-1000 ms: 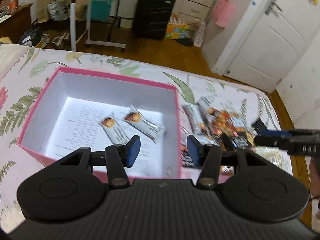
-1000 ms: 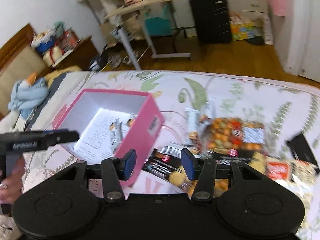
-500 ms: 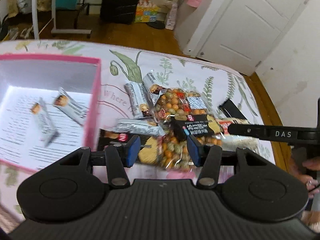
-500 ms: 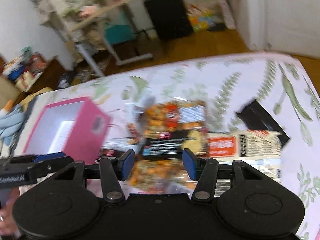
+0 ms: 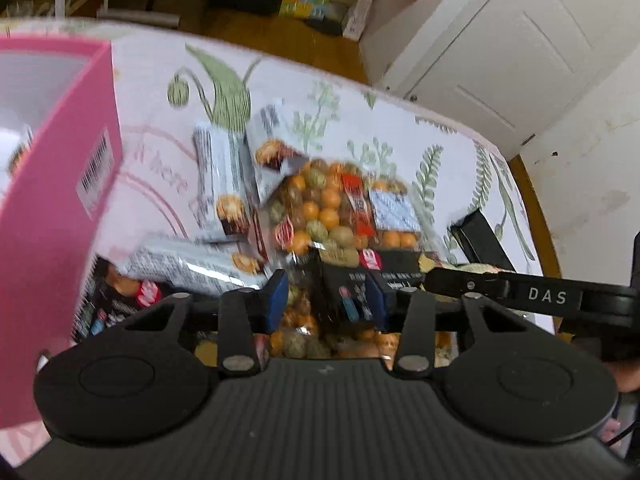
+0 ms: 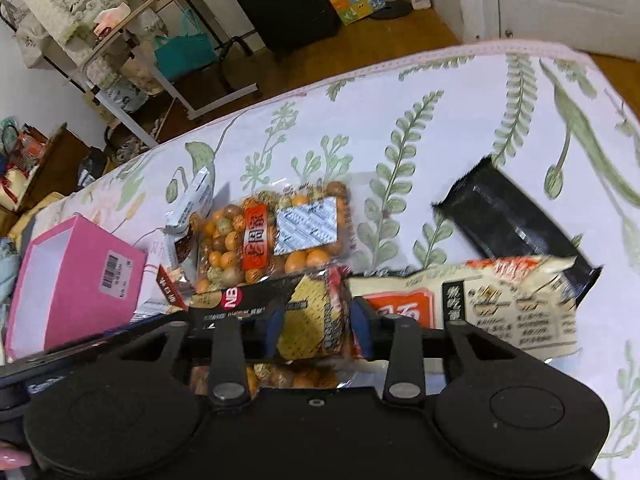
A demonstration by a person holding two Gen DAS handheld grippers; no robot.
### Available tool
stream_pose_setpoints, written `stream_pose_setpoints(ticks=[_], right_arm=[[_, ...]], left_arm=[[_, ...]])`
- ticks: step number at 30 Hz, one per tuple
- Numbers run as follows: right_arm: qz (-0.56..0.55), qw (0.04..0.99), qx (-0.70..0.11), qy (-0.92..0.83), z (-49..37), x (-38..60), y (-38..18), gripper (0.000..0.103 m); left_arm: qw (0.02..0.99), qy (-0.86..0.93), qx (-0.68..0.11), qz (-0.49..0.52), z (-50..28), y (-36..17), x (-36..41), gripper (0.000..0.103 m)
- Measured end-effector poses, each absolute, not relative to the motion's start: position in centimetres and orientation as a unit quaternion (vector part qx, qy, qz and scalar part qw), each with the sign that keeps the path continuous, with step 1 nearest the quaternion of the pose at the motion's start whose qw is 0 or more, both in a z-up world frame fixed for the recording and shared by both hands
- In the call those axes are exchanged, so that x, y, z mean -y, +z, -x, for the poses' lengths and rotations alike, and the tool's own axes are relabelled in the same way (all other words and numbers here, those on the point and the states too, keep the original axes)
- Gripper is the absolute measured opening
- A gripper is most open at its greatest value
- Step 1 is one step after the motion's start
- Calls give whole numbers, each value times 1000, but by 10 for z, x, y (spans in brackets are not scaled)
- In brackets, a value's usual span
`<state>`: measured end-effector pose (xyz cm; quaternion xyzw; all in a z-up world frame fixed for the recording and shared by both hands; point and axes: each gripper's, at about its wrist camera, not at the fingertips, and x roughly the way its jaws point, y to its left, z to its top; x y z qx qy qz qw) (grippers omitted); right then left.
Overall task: Organize snacks
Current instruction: 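Grasp a black NB cracker pack with the left gripper while the right gripper grasps another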
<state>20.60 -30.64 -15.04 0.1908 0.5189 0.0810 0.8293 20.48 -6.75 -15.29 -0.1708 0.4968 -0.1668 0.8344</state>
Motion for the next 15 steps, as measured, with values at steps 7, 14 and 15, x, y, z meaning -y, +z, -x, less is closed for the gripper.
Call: stream_pose_setpoints(ticks=[7, 14, 15], right_arm=[[-209, 822, -523, 80, -205, 309, -152, 37], [-205, 816, -531, 98, -186, 298, -138, 45], [-201, 819, -528, 99, -181, 295, -133, 45]], left_arm=[[818, -178, -509, 202, -207, -163, 72, 30], [849, -184, -486, 97, -182, -131, 88, 31], [852, -185, -482, 85, -177, -126, 88, 31]])
